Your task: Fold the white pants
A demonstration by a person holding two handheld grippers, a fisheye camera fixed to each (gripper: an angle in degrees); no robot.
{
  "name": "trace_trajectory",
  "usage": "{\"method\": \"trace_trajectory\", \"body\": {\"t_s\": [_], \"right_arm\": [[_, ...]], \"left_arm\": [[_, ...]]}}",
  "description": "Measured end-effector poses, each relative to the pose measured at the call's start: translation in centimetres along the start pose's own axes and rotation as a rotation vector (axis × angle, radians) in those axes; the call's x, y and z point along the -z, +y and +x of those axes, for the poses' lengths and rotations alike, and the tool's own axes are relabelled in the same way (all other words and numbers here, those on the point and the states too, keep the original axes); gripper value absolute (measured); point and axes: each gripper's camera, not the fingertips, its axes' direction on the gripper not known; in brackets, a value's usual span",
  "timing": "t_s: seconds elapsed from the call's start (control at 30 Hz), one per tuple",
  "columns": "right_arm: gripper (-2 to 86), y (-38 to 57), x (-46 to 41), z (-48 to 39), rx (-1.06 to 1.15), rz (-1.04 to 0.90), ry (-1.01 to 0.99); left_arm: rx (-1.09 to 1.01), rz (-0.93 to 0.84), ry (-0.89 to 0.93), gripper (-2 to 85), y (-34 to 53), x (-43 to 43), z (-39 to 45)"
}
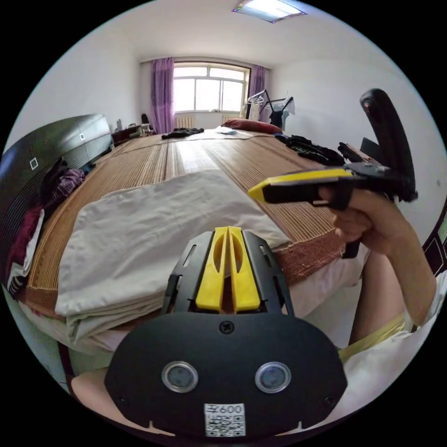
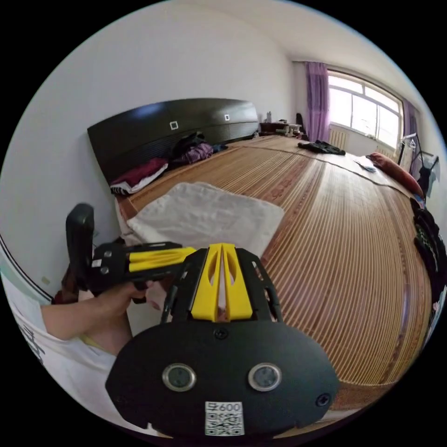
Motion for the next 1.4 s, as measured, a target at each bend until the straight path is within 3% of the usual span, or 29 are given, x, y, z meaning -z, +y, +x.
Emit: {"method": "trace_trajectory", "body": {"t_s": [0.1, 0.17, 0.27, 0.43, 0.53, 0.73, 0.8, 0.87, 0.97, 1.07, 1.13, 1.23, 1.4], "right_arm": [[-0.8, -3.3, 0.6, 2.2, 0.034, -0.002, -0.050], [-0.8, -6.2, -1.4, 3.4, 0.123, -0.100, -0.135], [-0.8, -9.0, -5.1, 5.3, 0.179, -0.290, -0.351], [-0.8, -13.1, -8.3, 7.6, 0.266, -0.465, -0.531], [-0.8, -16.5, -9.6, 11.3, 0.114, -0.459, -0.502], [-0.9, -20.6, -8.9, 14.2, -0.025, -0.246, -0.153], [-0.9, -20.5, -6.8, 13.3, 0.029, -0.171, -0.187], [-0.9, -19.5, -4.1, 11.6, 0.167, -0.161, -0.408], [-0.8, -17.4, -3.2, 9.0, 0.365, -0.349, -0.672], [-0.8, -15.6, -4.4, 8.0, 0.424, -0.431, -0.533], [-0.8, -15.8, -5.7, 9.5, 0.324, -0.414, -0.532], [-0.8, -16.9, -7.9, 13.8, 0.001, -0.348, -0.556], [-0.9, -15.9, -5.9, 14.7, -0.288, -0.063, -0.275]], "left_arm": [[-0.103, 0.084, 0.032, 0.9, 0.9, -0.5, 0.7], [-0.139, -0.036, 0.110, 0.8, 1.1, -3.5, 0.6], [-0.064, -0.013, 0.155, 0.7, 2.4, -4.6, -0.6], [0.016, 0.002, 0.196, 0.7, 3.8, -5.7, -1.6], [0.016, 0.014, 0.187, 0.6, 4.2, -6.0, -1.2], [-0.015, 0.024, 0.128, 0.5, 4.3, -6.1, 1.0], [-0.017, 0.026, 0.122, 0.4, 4.1, -6.0, 1.5], [-0.032, 0.031, 0.106, 0.4, 3.8, -5.8, 2.6], [-0.041, 0.033, 0.094, 0.4, 3.2, -5.4, 3.8], [-0.042, 0.030, 0.084, 0.3, 2.2, -4.9, 5.2], [-0.044, 0.035, 0.068, 0.3, 1.7, -4.4, 6.2], [-0.064, 0.058, 0.014, 0.2, 0.9, -3.4, 8.5], [-0.095, 0.093, -0.043, 0.3, -0.9, -1.5, 11.7]]}}
